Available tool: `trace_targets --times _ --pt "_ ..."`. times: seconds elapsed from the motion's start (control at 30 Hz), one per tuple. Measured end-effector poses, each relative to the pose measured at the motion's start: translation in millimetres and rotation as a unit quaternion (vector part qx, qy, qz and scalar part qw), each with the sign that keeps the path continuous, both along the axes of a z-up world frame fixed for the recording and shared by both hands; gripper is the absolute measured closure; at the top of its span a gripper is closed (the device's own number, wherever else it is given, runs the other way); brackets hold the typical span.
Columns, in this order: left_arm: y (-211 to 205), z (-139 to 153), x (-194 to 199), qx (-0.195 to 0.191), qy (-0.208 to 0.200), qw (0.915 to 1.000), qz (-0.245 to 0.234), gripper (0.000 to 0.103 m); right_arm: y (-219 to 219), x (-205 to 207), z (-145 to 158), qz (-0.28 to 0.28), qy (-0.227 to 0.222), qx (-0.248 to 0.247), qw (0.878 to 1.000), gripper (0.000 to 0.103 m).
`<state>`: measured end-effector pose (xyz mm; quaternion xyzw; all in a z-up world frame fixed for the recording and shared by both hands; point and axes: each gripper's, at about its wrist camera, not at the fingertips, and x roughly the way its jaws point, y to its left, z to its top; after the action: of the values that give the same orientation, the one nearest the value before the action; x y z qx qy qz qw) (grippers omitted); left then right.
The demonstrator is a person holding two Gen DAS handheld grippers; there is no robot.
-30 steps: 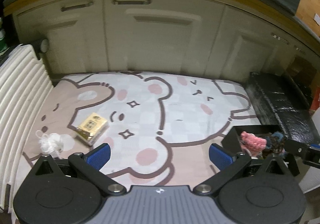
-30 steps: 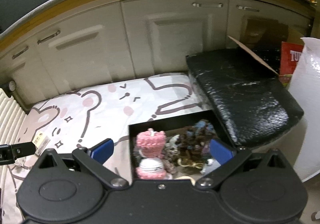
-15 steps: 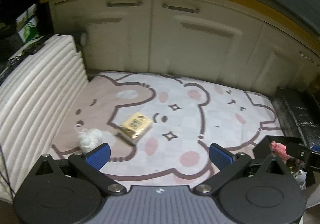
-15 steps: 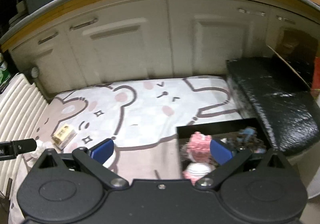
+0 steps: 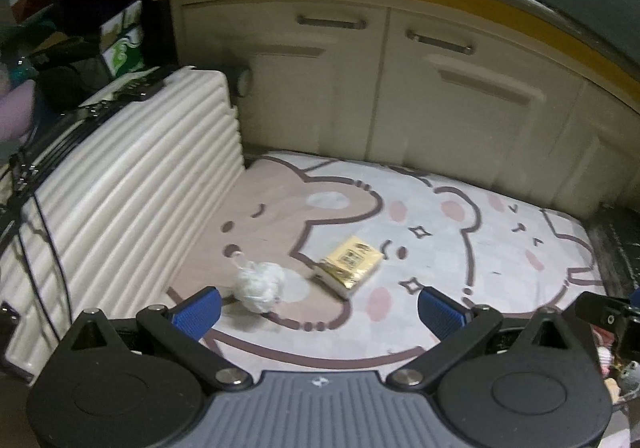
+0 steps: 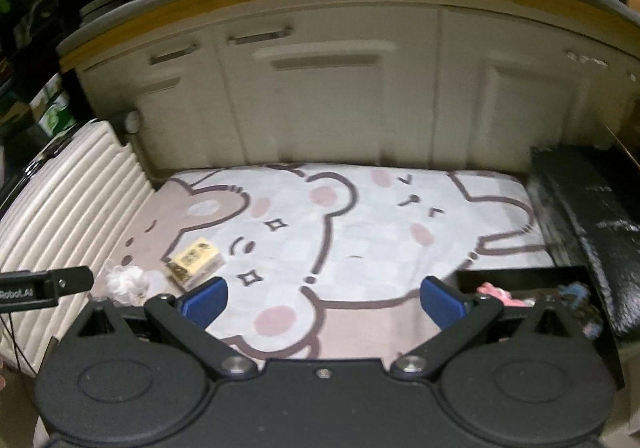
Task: Organize objects
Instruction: 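Move both open tools from the box toward the white yarn ball and yellow packet, then grasp the white yarn ball with the left tool while the right tool grasps the yellow tissue packet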
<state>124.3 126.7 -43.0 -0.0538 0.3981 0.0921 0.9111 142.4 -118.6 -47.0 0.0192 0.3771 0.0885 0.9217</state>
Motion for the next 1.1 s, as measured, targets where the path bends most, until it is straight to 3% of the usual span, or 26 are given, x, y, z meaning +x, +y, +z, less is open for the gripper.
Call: trace_targets --times 0.27,0.47,0.63,0.9,1.1 --pt "23 -11 4 0.013 0.001 0.9996 0.025 0.000 40 5 -1 0.061 -0.020 -0.009 0.998 0.000" --pt "36 -23 12 0.011 0.006 0.9991 0.040 0.000 62 21 -16 0.107 -0.025 -0.060 0.992 0.000" --pt "46 -37 23 0.001 0.012 0.9988 0.048 0.000 67 38 -32 0.144 -0.032 -0.032 0.989 0.000" --pt "68 -64 44 0.001 0.037 0.9963 0.078 0.000 94 62 -62 0.222 -0.056 -0.031 0.973 0.000" --pt "75 -82 54 -0.012 0.038 0.9974 0.060 0.000 114 75 -85 0.274 -0.084 -0.052 0.957 0.000"
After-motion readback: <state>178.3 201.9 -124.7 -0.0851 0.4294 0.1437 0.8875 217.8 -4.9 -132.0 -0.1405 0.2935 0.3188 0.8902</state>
